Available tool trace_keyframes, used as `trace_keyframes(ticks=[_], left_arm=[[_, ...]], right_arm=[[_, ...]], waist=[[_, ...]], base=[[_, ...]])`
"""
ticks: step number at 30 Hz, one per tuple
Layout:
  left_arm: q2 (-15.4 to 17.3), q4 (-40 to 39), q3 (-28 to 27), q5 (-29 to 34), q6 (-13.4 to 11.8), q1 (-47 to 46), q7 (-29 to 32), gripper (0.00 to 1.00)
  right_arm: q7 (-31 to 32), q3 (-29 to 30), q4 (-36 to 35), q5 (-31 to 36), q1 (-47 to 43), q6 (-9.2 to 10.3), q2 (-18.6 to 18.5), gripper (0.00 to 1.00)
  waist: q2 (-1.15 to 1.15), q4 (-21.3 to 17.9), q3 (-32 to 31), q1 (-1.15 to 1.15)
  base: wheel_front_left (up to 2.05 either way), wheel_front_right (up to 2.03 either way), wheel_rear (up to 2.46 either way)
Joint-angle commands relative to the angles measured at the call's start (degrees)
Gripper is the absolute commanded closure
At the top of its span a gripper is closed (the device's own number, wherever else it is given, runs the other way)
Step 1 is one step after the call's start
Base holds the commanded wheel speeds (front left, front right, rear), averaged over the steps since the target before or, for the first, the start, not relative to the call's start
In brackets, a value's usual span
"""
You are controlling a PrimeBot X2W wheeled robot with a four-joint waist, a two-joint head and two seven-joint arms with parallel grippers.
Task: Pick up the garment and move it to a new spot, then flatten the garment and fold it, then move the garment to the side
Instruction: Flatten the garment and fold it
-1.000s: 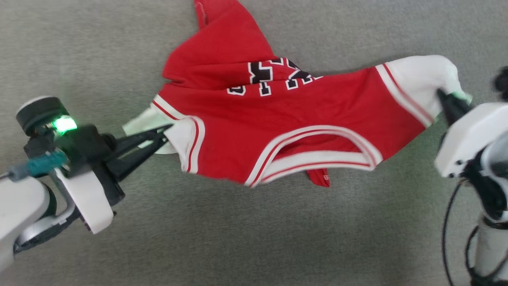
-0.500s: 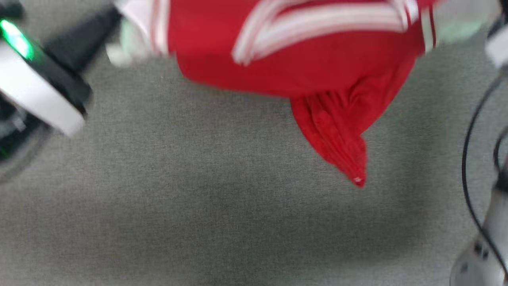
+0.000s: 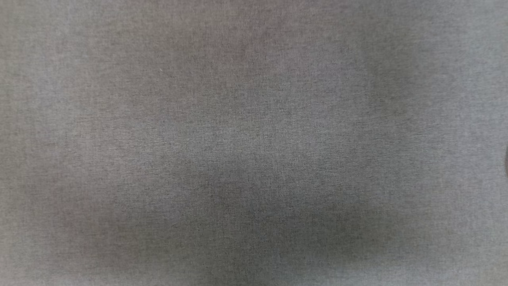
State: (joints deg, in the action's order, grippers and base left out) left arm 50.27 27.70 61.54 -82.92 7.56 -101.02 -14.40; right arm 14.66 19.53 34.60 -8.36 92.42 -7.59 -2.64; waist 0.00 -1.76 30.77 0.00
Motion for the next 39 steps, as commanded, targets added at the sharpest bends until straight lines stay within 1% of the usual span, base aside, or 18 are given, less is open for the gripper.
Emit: trace_keyframes(ticks=[1, 2, 4, 7, 9, 11, 15, 18, 20, 24, 26, 28, 30, 31, 35, 39], left_arm=[[-0.32, 0.73, -0.79, -2.07, -0.19, -0.26, -0.33, 1.0], [-0.73, 0.67, -1.34, -3.09, -0.19, -0.39, -0.37, 1.0], [-0.54, -0.43, -0.7, -3.48, -0.19, 0.42, -0.31, 1.0], [0.07, -3.12, 1.58, -4.31, -0.19, 4.56, 0.04, 1.0], [1.05, -6.6, 3.34, -5.48, -0.19, 8.44, 0.44, 1.0], [2.79, -11.04, 5.49, -5.91, -0.18, 13.23, 0.34, 1.0], [5.91, -20.5, 8.58, -7.52, -0.18, 25.04, -0.34, 1.0], [7.73, -26.18, 9.85, -6.08, -0.18, 33.92, -0.77, 1.0], [8.52, -28.36, 10.34, -4.14, -0.17, 39.09, -0.82, 1.0], [9.31, -29.82, 9.62, 0.56, -0.17, 47.79, -0.87, 1.0], [9.67, -30.74, 8.55, 1.61, -0.17, 51.61, -0.89, 1.0], [10.49, -31.66, 7.55, 3.24, -0.17, 55.21, -0.89, 1.0], [11.26, -32.5, 6.04, 4.17, -0.17, 58.64, -0.89, 1.0], [11.26, -32.5, 6.04, 4.17, -0.17, 58.64, -0.89, 1.0], [13.27, -34.66, 2.88, 4.7, -0.17, 65.89, -0.85, 1.0], [15.56, -36.86, -0.54, 5.68, -0.17, 73.56, -0.85, 1.0]], right_arm=[[-1.74, 0.93, 2.35, 1.02, 0.78, 0.19, -0.48, 1.0], [-3.08, 1.33, 4.36, 1.96, 1.87, 0.19, -0.46, 1.0], [-5.32, 2.12, 7.83, 2.73, 3.13, 0.19, -0.45, 1.0], [-6.77, 2.53, 11.95, 4.59, 0.9, 0.19, -0.4, 1.0], [-6.72, 1.58, 13.57, 5.6, -2.0, 0.18, -0.32, 1.0], [-6.15, -0.41, 13.93, 5.9, -6.37, 0.17, -0.34, 1.0], [-3.69, -5.44, 11.09, 3.25, -18.85, 0.16, -0.29, 1.0], [-0.28, -9.07, 4.19, 0.38, -31.09, 0.16, -0.34, 1.0], [3.14, -10.74, -2.91, -1.8, -40.15, 0.15, -0.35, 1.0], [11.98, -11.71, -21.55, -5.2, -59.22, 0.15, -0.35, 1.0], [16.58, -11.57, -30.89, -6.97, -67.96, 0.16, -0.32, 1.0], [20.61, -11.44, -39.38, -8.97, -75.63, 0.15, -0.31, 1.0], [23.9, -11.0, -46.22, -10.65, -81.98, 0.15, -0.32, 1.0], [23.9, -11.0, -46.22, -10.65, -81.98, 0.15, -0.32, 1.0], [29.06, -11.56, -55.82, -12.46, -92.1, 0.15, -0.28, 1.0], [32.91, -12.38, -62.07, -12.77, -100.22, 0.14, -0.27, 1.0]], waist=[[0.0, 0.02, -1.11, 0.0], [0.0, 0.12, -1.66, 0.0], [0.0, 0.2, -2.54, 0.0], [0.0, 0.37, -3.62, 0.0], [0.0, 0.5, -4.29, 0.0], [0.0, 0.66, -5.01, 0.0], [0.0, 0.76, -6.27, 0.0], [0.0, 0.95, -7.23, 0.0], [0.0, 1.12, -7.8, 0.0], [0.0, 1.36, -8.8, 0.0], [0.0, 1.43, -9.36, 0.0], [0.0, 1.35, -9.77, 0.0], [0.0, 1.24, -10.08, 0.0], [0.0, 1.24, -10.08, 0.0], [0.0, 0.99, -10.56, 0.0], [0.0, 1.15, -10.82, 0.0]], base=[[0.0, 0.0, 0.0], [0.0, 0.0, 0.0], [0.0, 0.0, 0.0], [0.0, 0.0, 0.0], [0.0, 0.0, 0.0], [0.0, 0.0, 0.0], [0.0, 0.0, 0.0], [0.0, 0.0, 0.0], [0.0, 0.0, 0.0], [0.0, 0.0, 0.0], [0.0, 0.0, 0.0], [0.0, 0.0, 0.0], [0.0, 0.0, 0.0], [0.0, 0.0, 0.0], [0.0, 0.0, 0.0], [0.0, 0.0, 0.0]])
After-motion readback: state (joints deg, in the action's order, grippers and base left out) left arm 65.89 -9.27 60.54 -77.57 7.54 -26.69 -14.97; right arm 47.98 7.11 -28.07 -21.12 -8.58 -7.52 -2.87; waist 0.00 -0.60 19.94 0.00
